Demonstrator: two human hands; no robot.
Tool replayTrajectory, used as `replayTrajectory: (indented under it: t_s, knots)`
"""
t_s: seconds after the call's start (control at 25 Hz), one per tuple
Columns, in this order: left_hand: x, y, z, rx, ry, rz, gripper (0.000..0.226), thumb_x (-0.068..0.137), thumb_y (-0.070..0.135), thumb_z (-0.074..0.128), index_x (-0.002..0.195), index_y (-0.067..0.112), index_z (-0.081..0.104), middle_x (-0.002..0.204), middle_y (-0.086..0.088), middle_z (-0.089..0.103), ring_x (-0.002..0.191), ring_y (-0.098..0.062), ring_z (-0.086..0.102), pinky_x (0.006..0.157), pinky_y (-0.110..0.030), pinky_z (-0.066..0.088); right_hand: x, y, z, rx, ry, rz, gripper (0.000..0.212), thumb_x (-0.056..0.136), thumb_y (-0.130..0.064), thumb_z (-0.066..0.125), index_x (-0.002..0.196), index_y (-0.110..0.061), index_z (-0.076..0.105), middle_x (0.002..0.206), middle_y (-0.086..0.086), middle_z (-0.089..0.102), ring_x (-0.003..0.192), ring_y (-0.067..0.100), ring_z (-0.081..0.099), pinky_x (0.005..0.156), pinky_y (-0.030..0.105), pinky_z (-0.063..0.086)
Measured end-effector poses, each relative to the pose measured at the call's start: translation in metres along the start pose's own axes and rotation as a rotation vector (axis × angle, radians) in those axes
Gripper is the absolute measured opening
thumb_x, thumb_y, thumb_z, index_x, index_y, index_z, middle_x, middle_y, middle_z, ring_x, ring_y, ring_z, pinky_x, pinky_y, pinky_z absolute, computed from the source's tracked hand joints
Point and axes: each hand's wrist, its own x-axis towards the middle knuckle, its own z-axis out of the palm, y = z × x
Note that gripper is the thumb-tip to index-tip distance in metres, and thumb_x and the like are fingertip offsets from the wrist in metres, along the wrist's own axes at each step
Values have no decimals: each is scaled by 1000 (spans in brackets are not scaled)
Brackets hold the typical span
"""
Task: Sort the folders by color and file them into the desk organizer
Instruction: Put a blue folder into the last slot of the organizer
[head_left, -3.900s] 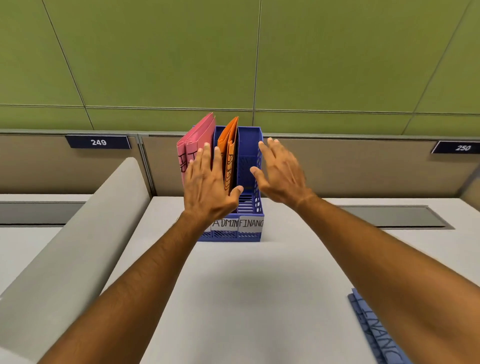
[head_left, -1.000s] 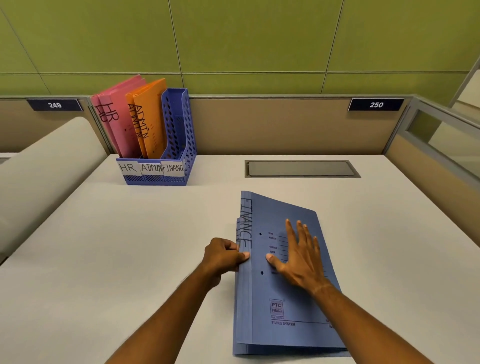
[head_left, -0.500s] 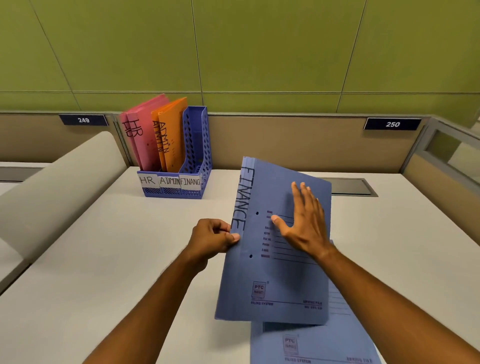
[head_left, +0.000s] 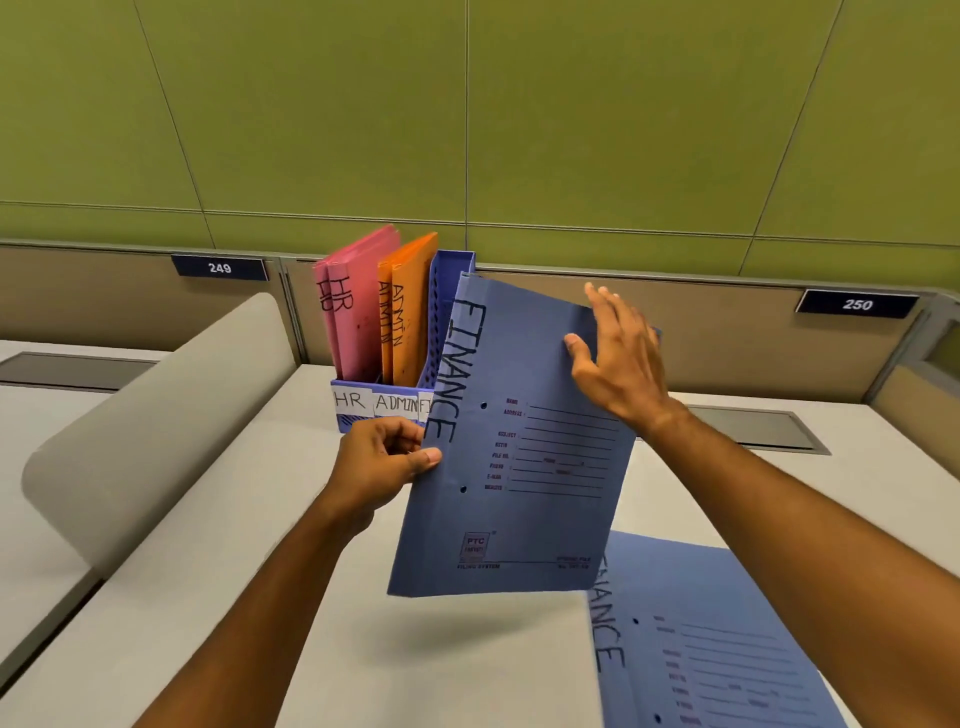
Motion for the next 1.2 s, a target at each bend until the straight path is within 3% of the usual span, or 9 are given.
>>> replayTrajectory:
  t_s: [0.16,0.32,0.48,0.6,0.8,1.2]
  knots:
    - [22,-5,-42,35,40,20,15,81,20,73,89,10,65,90,-11,68,87,-27,64,71,-34,57,34,-42,18,84,13,-115,48,85,-21,62,132,-15,54,129,8,60,119,28,55,103,43,43]
    - [37,-10,-72,48,114,63,10,80,21,73,84,17,66,86,-2,70,81,-22,65,69,-34,58,67,-71,36,195,-15,-157,25,83,-10,64,107,-13,66,107,8,69,97,26,63,86,41,53]
    - [50,-14,-81,43,247,90,17,76,25,75,86,16,66,88,-1,72,77,-18,66,68,-35,58,101,-99,51,225,31,-208,19,81,-2,61,95,-11,69,100,8,72,92,25,66,81,37,55]
    - [59,-12,-83,73,346,151,20,75,23,79,89,15,67,85,1,71,74,-10,66,70,-29,57,128,-118,56,204,81,-266,18,80,-3,58,91,-11,70,97,8,73,91,27,67,76,38,54]
    - [78,1,-83,170,506,309,21,71,27,82,85,22,67,72,17,63,65,4,62,62,-10,48,172,-142,61,167,159,-384,19,80,-2,55,90,-9,70,93,9,74,87,26,67,70,36,52]
    - [158,1,-51,181,560,329,22,73,24,83,87,15,69,76,9,65,65,5,60,65,-11,49,245,-140,98,103,184,-453,24,81,-3,48,95,-5,67,96,10,72,88,24,66,74,41,52]
